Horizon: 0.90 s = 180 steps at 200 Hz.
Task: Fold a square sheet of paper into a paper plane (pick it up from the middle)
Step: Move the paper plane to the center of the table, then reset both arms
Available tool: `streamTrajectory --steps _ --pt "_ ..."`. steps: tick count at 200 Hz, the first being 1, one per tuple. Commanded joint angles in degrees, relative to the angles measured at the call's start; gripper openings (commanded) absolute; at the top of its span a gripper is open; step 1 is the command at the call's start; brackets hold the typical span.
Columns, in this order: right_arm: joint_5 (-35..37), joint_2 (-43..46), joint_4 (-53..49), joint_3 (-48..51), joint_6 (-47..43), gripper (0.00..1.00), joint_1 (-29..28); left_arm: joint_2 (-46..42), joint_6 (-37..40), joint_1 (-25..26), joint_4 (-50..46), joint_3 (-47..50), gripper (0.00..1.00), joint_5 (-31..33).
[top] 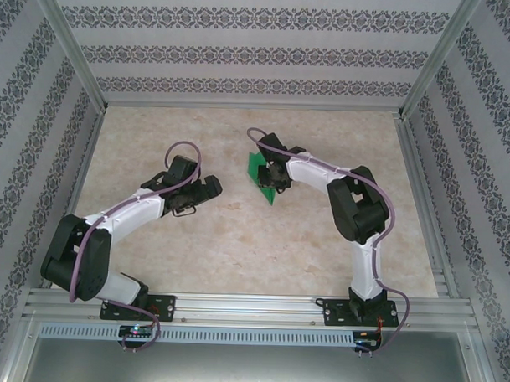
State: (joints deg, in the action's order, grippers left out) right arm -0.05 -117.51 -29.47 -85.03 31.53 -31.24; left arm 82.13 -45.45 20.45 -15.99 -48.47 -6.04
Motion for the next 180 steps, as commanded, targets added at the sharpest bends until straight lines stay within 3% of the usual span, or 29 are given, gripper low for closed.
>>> streamTrajectory --steps 1,38,68,98,141,159,180 --pt "0.66 7.21 -1.68 -2.33 0.30 0.34 0.27 -1.72 3.69 -1.43 -6.42 -3.82 1.00 5.43" --pt "3.49 14.86 -1.27 -0.07 0.11 0.48 1.51 -3.81 8.66 -3.14 -10.81 -8.50 1.00 12.07" --pt "12.21 25.66 3.02 7.89 -2.19 0.72 3.90 -8.92 13.57 -6.22 -10.26 -7.80 1.00 20.80" --pt "22.24 38.18 11.07 19.97 -6.57 0.97 8.37 -16.39 17.82 -11.30 -4.78 -0.75 1.00 28.63" --pt "32.13 48.97 24.75 38.16 -15.33 0.98 16.70 -23.96 22.27 -16.58 7.04 12.82 1.00 37.93" --pt "33.56 50.00 34.90 46.53 -18.99 0.98 19.05 -22.61 23.31 -19.37 11.24 15.82 1.00 33.39" --pt "32.90 48.22 41.87 52.23 -19.68 0.98 21.87 -19.71 29.37 -19.79 25.46 22.21 1.00 28.97"
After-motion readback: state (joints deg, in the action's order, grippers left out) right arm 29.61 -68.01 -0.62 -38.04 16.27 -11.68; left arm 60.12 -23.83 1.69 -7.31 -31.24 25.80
